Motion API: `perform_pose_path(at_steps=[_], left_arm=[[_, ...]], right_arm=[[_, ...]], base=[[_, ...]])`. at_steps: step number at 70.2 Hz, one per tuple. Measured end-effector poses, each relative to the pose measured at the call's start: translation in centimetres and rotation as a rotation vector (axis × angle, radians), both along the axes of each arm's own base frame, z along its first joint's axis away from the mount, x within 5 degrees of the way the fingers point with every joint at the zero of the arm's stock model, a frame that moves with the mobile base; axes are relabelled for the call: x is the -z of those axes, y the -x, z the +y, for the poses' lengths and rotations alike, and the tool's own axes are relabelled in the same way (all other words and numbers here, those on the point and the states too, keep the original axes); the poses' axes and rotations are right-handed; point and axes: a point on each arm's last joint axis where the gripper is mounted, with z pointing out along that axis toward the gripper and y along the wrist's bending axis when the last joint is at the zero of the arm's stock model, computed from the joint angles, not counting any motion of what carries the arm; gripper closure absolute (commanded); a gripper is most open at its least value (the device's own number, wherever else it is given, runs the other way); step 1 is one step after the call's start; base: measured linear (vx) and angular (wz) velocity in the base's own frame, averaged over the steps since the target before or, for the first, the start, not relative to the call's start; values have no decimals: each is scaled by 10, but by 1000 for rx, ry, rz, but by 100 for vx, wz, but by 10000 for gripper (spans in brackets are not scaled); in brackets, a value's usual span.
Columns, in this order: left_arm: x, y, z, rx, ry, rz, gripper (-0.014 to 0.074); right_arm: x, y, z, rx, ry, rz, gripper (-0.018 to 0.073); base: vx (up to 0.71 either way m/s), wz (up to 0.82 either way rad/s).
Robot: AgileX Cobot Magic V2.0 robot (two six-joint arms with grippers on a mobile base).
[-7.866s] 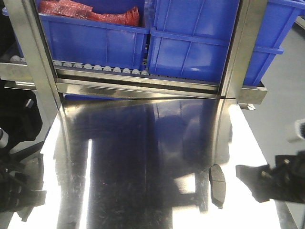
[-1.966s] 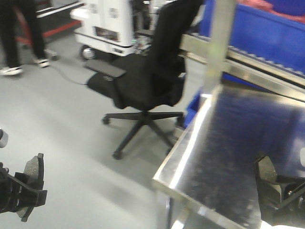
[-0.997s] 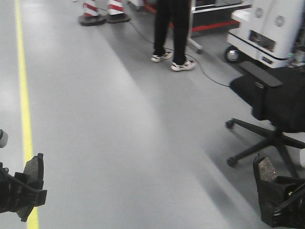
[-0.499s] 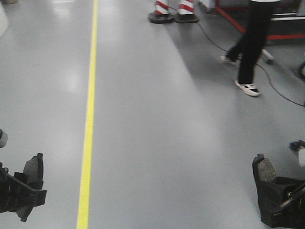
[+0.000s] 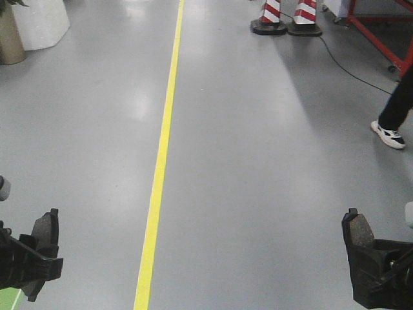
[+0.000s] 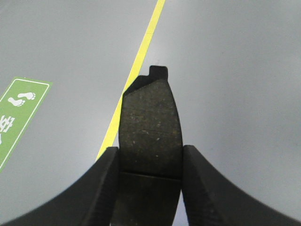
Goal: Move and align brake pads A on conveyor
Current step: 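Drive along the yellow-lined aisle past the striped traffic cones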
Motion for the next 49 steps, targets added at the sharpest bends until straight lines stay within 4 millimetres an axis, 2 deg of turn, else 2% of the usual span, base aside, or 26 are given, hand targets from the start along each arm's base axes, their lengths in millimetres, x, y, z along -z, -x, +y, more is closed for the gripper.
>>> perform_pose_path(at_steps=[25,49], left_arm=[[0,0,0,0,0,0,524],[0,0,0,0,0,0,524]], right_arm=[[0,0,0,0,0,1,560],[0,0,0,0,1,2,560]], base=[[19,15],[33,0]])
